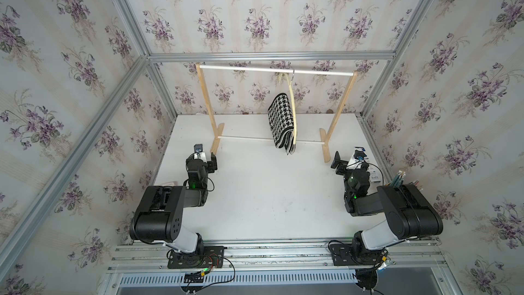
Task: Hang the scarf on the hanger
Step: Reset both arms
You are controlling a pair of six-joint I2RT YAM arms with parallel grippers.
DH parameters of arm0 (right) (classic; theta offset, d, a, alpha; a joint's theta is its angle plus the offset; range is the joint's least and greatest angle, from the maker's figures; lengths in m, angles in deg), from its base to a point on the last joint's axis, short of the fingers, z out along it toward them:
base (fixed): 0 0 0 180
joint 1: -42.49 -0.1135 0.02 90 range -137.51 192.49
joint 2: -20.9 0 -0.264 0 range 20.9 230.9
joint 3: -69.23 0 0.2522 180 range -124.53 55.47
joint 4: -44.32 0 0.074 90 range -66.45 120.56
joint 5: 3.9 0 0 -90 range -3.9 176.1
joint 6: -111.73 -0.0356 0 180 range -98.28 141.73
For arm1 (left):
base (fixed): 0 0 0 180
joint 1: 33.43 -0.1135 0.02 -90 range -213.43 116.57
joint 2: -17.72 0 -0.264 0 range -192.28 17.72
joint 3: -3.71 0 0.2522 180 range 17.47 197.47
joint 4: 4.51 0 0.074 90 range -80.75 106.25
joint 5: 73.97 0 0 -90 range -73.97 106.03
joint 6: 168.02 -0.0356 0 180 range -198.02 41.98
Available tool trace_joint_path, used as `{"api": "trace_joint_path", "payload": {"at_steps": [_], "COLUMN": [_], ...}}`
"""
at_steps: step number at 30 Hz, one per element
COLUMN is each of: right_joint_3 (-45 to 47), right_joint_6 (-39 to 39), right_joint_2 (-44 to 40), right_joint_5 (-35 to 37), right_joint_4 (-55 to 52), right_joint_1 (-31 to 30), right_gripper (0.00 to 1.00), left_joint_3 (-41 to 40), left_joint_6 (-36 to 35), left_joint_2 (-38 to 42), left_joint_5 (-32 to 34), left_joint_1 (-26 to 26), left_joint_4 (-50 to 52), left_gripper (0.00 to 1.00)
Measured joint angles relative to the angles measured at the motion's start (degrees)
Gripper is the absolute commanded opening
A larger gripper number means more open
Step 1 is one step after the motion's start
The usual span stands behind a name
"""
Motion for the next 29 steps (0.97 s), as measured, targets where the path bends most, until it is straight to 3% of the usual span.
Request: {"api": "trace_joint_path", "payload": {"at_steps": [29], "right_joint_3": [-0.02], "right_joint_6": [-0.17], "right_joint_2": [0.00], "right_joint_5": [0.90], "right_joint_4": [-0.13], "right_joint_1": [0.00], "right_gripper": [1.00], "left_joint_3": [0.02], "left_joint_6": [0.04], "left_joint_2": [-0.09], "left_joint_5": [0.90], "left_joint_1": [0.04], "left_joint_4": [2.49], "left_gripper": [0.84]}}
